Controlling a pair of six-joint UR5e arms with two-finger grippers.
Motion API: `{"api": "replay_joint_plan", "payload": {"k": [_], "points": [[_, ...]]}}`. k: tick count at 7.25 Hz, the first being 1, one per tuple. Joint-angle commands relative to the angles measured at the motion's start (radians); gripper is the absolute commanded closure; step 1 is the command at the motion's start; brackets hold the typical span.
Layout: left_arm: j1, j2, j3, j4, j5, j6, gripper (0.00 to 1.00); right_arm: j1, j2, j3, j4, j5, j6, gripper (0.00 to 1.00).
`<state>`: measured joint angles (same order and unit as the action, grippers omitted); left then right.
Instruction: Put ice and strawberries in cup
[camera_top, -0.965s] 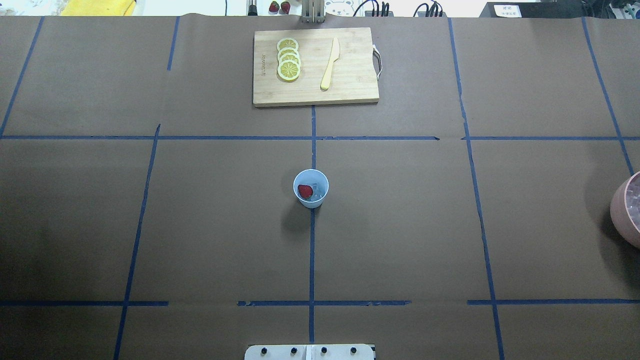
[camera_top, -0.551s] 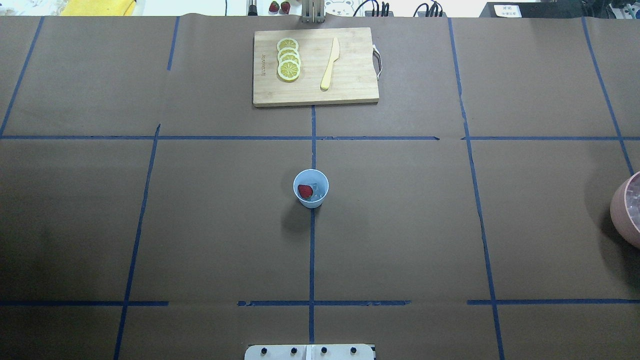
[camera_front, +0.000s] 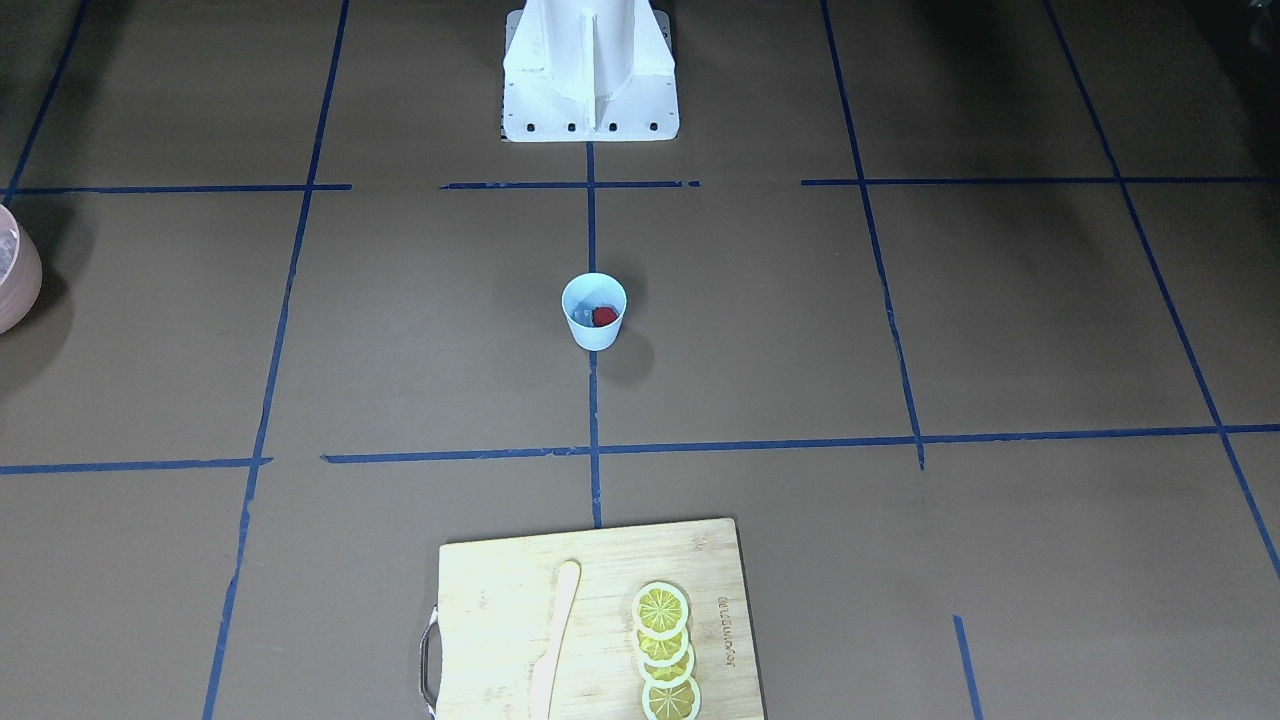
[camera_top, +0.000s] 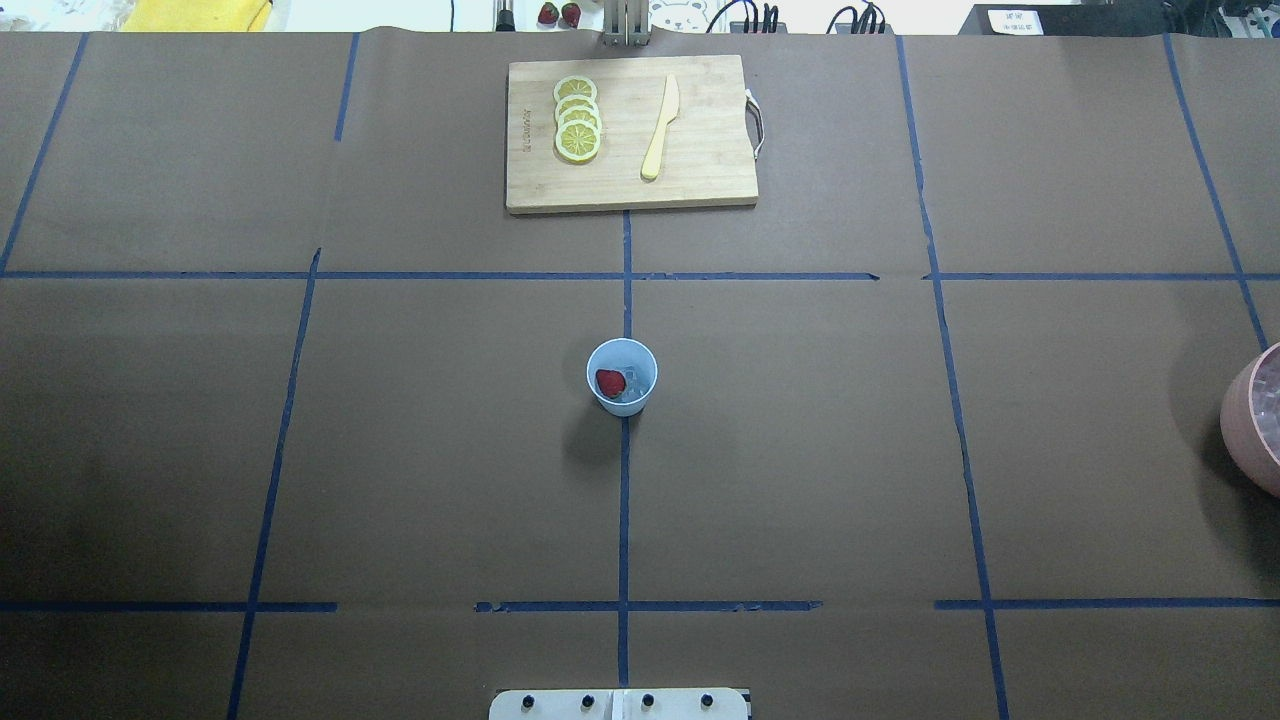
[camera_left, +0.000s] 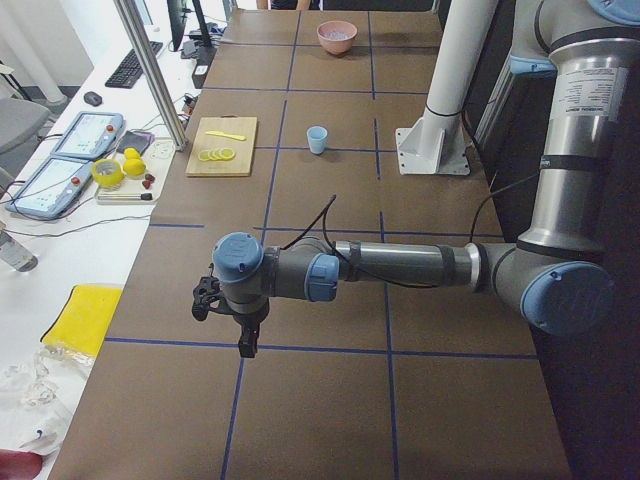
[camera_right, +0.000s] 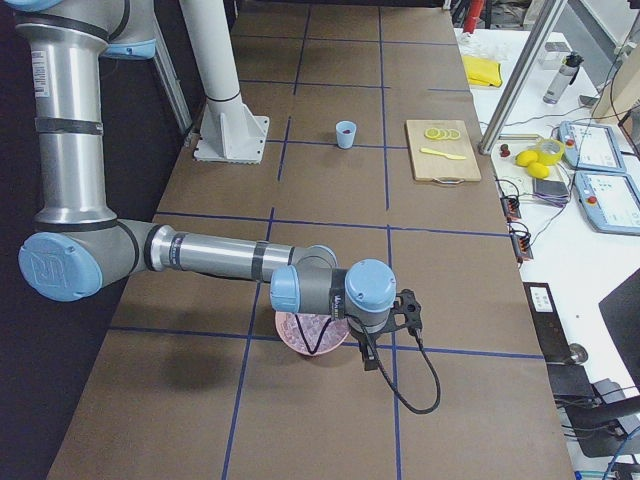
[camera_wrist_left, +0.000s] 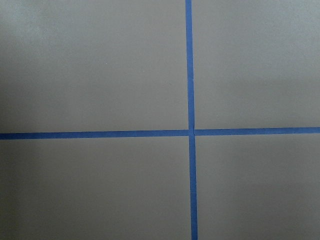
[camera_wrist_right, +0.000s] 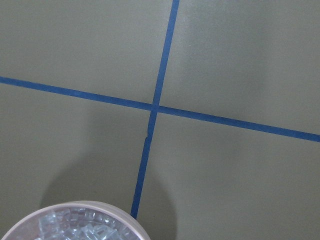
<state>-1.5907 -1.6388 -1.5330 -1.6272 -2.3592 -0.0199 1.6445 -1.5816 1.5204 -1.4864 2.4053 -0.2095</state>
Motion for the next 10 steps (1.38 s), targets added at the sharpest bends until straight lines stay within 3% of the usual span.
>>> {"api": "replay_joint_plan", "payload": {"k": [1,4,10], "points": [[-0.002,0.0,-0.004,0.001,0.002,-0.003,0.0,0.0,0.0,0.001,0.0,0.0,0.004,0.01],[-0.014,0.004,-0.006,0.001,0.002,-0.011,0.0,0.0,0.014,0.01,0.003,0.0,0.184,0.01],[-0.015,0.005,-0.012,0.001,0.002,-0.011,0.0,0.0,0.014,0.009,0.002,0.0,0.199,0.01]]}}
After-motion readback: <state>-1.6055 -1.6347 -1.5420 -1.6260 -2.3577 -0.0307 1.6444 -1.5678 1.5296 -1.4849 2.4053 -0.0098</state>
